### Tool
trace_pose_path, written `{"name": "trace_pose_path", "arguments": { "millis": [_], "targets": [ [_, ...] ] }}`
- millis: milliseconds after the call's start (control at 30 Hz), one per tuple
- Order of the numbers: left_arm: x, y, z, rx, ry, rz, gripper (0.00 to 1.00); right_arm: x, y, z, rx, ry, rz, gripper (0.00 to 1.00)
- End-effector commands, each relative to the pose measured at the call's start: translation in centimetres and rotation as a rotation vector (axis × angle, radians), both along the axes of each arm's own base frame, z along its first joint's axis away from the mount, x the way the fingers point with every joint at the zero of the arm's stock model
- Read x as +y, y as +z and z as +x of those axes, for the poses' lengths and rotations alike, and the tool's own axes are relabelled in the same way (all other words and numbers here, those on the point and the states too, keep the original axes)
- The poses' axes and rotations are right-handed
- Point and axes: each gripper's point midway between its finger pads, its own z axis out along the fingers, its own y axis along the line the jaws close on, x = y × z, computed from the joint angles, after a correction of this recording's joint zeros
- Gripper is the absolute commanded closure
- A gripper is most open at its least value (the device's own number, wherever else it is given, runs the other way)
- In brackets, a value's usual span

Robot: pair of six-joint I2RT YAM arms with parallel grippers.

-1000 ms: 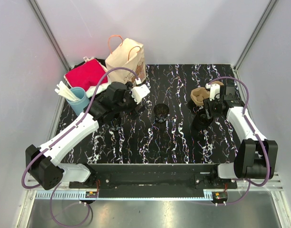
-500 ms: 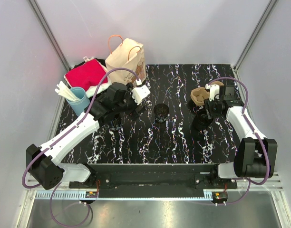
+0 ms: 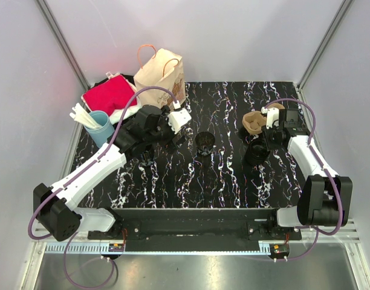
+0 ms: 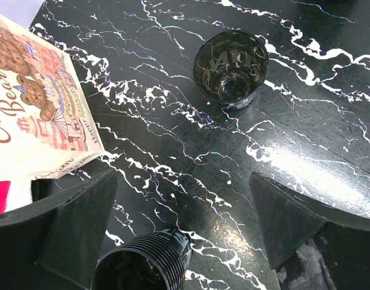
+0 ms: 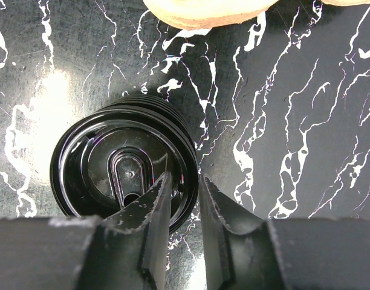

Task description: Pack the takeout coffee

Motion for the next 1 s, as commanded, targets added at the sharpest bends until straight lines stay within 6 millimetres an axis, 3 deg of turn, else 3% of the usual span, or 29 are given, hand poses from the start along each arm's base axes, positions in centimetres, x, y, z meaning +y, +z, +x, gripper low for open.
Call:
{"name": "trace_pose_path", "arguments": {
  "millis": [0,367,833,967],
  "targets": [
    [-0.7,0.6,0.2,-0.016,-0.014,-0.044,0.01,0.0,1.1,0.6,-0.049,-0.005,0.007,0.71],
    [-0.9,0.4,0.1,-0.004,-0.025,-0.046,0.01,-0.1,2.4,0.6,-0.073,-0.011,0.003,0.8],
    [-1.2,1.0,-0.3,-0.019,-0.049,-0.062,0.01,-0.2,7.8,0.1,-0.162,-0.007,-0.013,0.83],
    [-1.1,2.4,-0.2,-0.099,-0.071,-0.06,0.01,0.9,11.0,0.1,-0.183,0.027,0.034,0.83]
  ]
}}
